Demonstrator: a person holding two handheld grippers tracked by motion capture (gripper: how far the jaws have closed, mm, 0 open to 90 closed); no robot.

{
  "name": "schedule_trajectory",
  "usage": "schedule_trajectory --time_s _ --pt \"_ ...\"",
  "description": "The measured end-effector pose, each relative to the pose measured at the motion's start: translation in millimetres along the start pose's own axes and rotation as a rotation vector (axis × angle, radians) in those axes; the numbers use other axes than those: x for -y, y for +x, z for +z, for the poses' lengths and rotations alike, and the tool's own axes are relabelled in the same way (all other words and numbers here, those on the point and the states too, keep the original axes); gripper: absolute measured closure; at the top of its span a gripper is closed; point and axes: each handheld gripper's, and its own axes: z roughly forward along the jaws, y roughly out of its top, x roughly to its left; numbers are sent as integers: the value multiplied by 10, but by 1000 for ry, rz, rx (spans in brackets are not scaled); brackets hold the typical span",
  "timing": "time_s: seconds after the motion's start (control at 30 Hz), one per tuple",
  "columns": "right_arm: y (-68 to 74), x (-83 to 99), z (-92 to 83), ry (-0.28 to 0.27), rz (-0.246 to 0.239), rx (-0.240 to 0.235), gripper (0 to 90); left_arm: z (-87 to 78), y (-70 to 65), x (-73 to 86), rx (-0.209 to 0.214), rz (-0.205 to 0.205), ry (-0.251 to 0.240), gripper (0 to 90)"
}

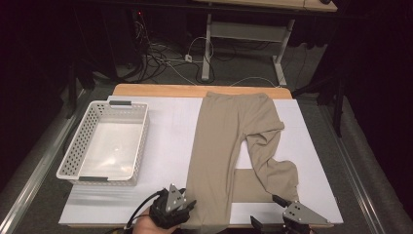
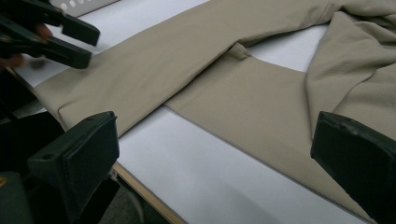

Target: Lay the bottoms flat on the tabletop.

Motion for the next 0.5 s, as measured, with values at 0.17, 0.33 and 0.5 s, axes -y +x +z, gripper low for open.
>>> schedule_trajectory --time_s 0.17,0.33,0.5 --pt "23 -20 23 -5 0 -5 22 1 -49 15 62 26 -8 756" --pt "11 -14 75 8 13 -8 30 -15 -32 29 79 30 -15 860" --pt "31 -31 80 12 -4 -11 42 -91 4 80 68 27 -8 861"
